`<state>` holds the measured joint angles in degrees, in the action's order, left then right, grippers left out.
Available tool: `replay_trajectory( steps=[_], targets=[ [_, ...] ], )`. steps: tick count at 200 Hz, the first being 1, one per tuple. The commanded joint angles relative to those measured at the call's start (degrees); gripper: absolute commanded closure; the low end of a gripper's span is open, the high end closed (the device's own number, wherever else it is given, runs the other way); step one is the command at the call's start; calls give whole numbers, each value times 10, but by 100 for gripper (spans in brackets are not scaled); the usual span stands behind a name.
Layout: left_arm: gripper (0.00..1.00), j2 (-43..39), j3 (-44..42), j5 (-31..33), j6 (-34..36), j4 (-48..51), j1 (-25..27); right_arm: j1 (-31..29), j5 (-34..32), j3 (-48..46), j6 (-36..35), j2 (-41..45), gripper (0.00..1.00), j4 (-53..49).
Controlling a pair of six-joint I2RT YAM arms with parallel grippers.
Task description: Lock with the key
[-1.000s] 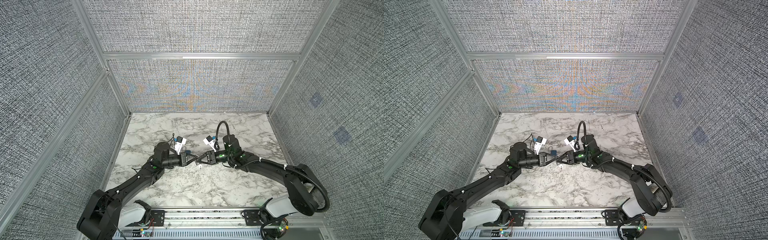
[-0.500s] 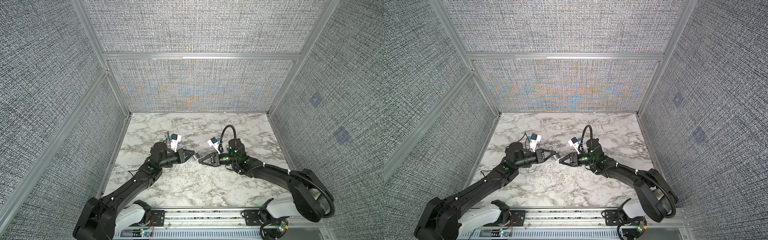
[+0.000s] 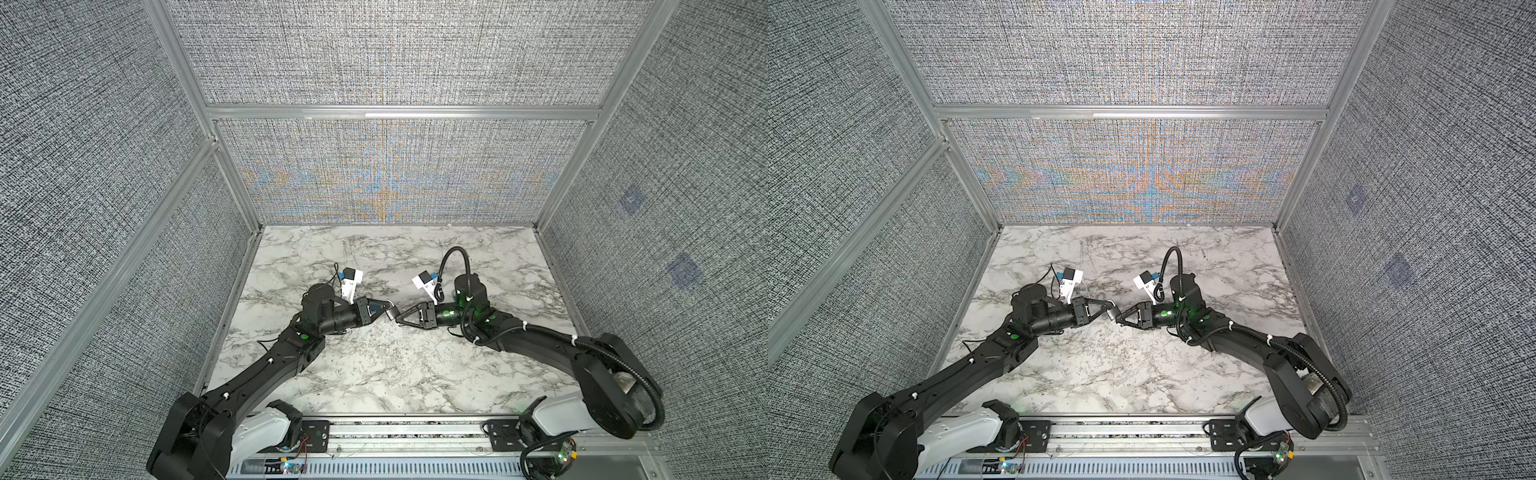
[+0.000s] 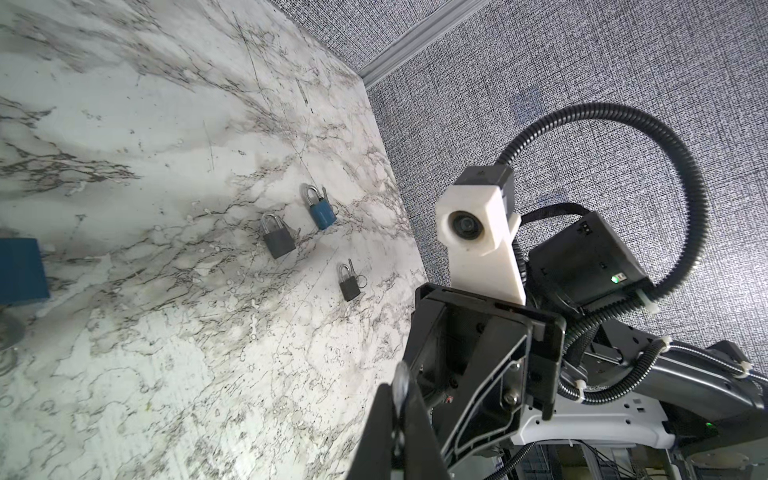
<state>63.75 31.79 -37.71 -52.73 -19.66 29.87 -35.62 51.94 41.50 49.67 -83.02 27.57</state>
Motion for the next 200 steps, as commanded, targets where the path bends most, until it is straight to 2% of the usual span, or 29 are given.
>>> replay_trajectory(
  steps=[1, 47, 83, 148, 200],
  targets=[
    [100, -1, 5, -5, -3, -28, 1, -3, 4, 7, -3, -5, 71, 10],
    [100, -2, 5, 4, -10, -33, 0, -10, 4, 8, -3, -12, 83, 10],
    [100, -8, 4, 14, -11, -32, 1, -12, 4, 3, 1, -13, 100, 14],
    [100, -36, -11, 51, -9, -59, -8, -12, 0, -30, 16, 3, 100, 32],
    [100, -37, -7, 43, -3, -50, -23, -11, -12, -47, 7, 27, 100, 10]
  ],
)
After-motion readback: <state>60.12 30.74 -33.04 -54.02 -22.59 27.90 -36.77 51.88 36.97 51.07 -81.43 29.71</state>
